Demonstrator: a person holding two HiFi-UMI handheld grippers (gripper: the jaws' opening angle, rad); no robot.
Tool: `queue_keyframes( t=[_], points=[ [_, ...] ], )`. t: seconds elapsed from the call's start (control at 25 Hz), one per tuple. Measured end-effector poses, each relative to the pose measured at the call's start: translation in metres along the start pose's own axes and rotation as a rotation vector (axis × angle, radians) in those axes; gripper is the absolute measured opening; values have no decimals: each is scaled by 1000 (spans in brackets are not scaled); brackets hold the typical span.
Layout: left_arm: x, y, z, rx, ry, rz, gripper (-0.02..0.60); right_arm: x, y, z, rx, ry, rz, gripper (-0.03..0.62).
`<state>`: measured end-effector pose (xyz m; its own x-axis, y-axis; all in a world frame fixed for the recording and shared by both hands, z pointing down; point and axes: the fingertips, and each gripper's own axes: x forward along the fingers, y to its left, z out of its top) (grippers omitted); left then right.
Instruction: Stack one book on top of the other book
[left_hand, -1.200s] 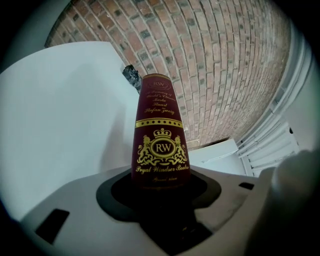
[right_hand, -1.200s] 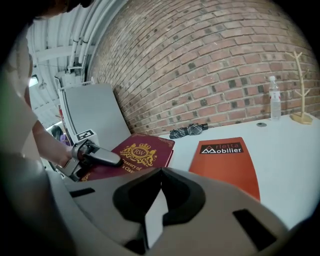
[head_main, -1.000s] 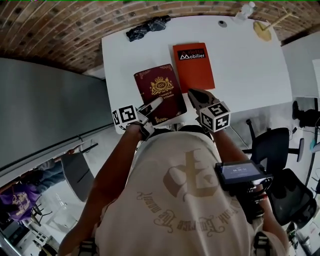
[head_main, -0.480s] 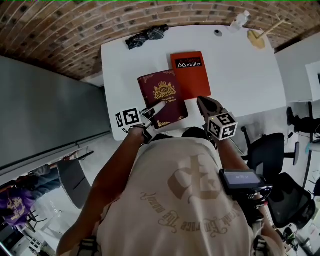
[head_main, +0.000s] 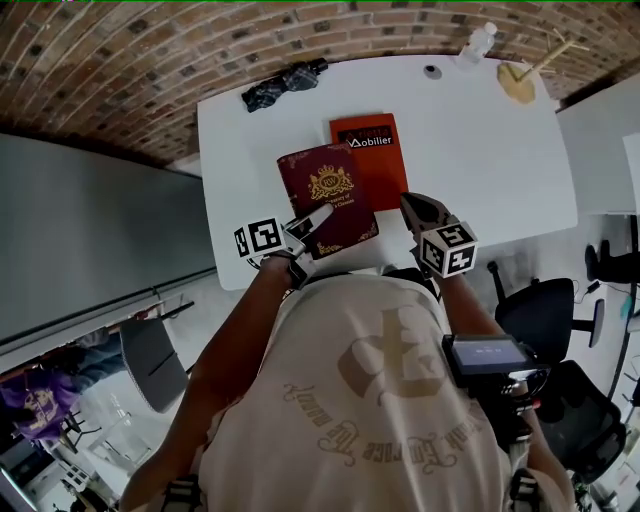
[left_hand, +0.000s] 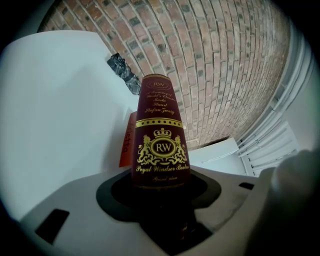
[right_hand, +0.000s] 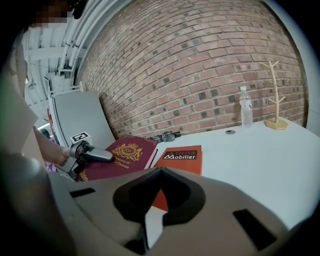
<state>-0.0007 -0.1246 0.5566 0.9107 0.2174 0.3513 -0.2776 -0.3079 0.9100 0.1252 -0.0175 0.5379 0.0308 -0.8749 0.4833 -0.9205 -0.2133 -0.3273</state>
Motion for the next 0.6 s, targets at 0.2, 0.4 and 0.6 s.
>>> queue_keyframes(
  t=[0.2, 0.4, 0.6],
  points=[
    [25, -7, 6, 5, -3, 32, 235, 1, -24, 7, 8, 1, 27, 21],
    [52, -16, 10, 18, 9, 47, 236, -1, -44, 14, 16, -9, 43, 21],
    [78, -17, 14, 28, 31, 75, 236, -5, -63, 13, 33, -10, 44, 21]
  ],
)
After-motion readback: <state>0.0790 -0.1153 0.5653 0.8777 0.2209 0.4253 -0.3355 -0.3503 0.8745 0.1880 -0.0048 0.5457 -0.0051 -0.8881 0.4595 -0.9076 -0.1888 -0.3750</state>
